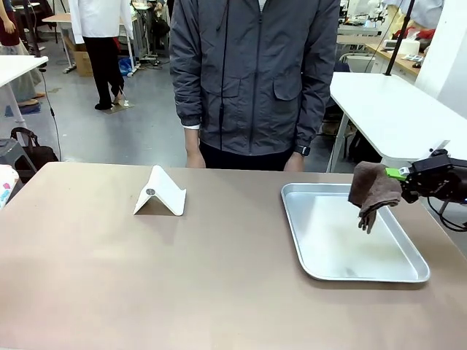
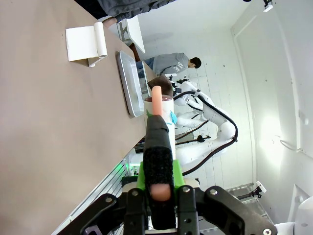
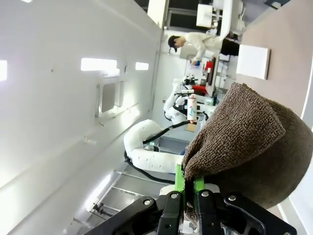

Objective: Clean the surface of the table.
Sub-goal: Clean the area not pointed to by the person, then return the Lint Roller and towel to their original positions.

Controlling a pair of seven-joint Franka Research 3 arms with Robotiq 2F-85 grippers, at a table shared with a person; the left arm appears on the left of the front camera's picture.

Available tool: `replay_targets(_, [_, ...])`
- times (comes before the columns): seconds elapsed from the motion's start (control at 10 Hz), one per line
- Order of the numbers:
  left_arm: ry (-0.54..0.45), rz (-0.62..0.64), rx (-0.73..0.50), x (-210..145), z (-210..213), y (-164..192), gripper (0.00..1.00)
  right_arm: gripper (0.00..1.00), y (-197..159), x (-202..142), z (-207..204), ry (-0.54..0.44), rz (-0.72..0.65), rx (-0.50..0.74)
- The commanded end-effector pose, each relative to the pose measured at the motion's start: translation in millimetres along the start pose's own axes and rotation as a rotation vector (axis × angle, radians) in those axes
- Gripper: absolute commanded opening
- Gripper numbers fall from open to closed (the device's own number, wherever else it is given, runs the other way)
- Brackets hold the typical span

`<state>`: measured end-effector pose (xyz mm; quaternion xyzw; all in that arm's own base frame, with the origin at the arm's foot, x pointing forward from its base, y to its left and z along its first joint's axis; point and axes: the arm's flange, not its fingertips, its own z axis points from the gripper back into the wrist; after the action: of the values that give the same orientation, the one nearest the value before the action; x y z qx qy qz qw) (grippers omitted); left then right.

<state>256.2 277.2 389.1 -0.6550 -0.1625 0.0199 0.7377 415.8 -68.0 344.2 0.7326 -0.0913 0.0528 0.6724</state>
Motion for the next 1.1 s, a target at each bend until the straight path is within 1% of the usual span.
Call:
replay_targets(0.0, [-0.007, -0.005, -0.005, -1.3, -0.1, -3.5, 0.22, 0.08, 3.3, 4.8, -0.6, 0.01, 0.014, 0.008])
replay_targets(1.0, [-0.007, -0.005, -0.005, -1.3, -0.1, -3.5, 0.22, 0.08, 3.3, 4.8, -0.6, 0.01, 0.014, 0.008])
